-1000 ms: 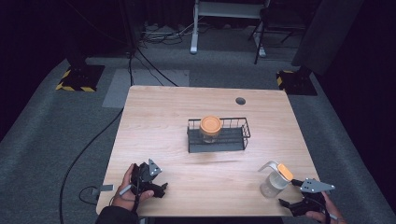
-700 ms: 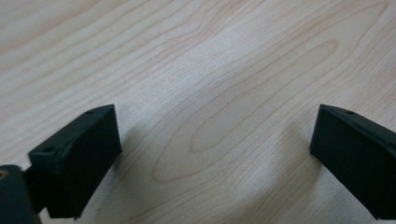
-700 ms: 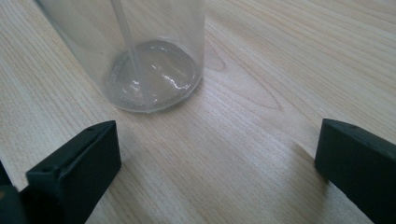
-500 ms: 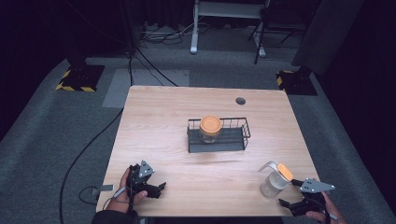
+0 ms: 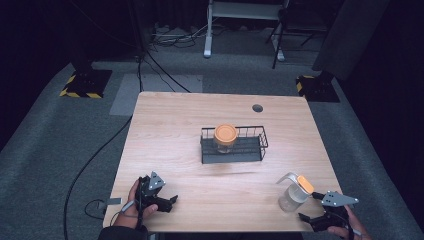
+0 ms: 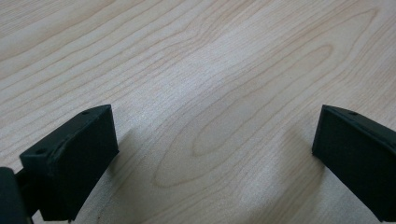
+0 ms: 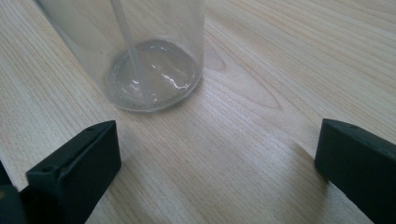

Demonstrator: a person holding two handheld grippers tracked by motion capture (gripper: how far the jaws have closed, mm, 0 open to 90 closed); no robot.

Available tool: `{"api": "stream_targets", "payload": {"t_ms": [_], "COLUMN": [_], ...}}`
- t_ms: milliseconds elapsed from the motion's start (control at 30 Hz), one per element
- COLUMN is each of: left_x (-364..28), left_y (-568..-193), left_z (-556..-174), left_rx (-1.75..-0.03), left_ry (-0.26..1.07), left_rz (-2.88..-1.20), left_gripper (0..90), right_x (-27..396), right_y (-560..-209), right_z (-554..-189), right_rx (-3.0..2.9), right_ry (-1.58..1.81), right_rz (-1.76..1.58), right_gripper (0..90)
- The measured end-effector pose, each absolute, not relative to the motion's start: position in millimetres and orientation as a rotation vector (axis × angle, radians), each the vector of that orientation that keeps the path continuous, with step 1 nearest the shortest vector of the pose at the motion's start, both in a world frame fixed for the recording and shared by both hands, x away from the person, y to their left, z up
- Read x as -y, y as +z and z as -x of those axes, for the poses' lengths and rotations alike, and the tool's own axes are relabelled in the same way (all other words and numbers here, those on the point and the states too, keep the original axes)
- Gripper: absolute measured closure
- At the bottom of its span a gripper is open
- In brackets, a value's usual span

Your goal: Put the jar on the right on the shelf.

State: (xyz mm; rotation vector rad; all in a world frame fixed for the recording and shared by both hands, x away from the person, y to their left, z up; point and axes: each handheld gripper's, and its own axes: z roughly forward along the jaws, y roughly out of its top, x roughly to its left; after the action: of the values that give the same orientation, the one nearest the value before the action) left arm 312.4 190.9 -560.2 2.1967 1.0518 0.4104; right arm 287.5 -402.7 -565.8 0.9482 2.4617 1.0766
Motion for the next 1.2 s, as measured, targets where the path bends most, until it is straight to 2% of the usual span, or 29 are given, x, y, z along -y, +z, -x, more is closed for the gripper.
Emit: {"api": "stream_targets", "payload": {"t_ms": [467,700,1200], "left_x": [-191,-191,-191], "left_y": [-560,-560,-560], "left_z": [-312,-312,-312], "left_rx": [-1.058,-1.057,-1.057], "left_ry": [0.412,0.412,0.412], "left_rz": [-2.194,-2.195,-2.194], "left_gripper": [0.1,0.1,0.1], "right_x": [397,391,376], "right_y": [-556,-541,-501], "right_z": [-284,-279,-272], "right_rx": [-2.504,-2.490,-2.399], "right_ry": [1.033,1.033,1.098], "right_rz": [-0.939,-0.934,-0.913], "right_gripper": [3.1,3.5,10.7]}}
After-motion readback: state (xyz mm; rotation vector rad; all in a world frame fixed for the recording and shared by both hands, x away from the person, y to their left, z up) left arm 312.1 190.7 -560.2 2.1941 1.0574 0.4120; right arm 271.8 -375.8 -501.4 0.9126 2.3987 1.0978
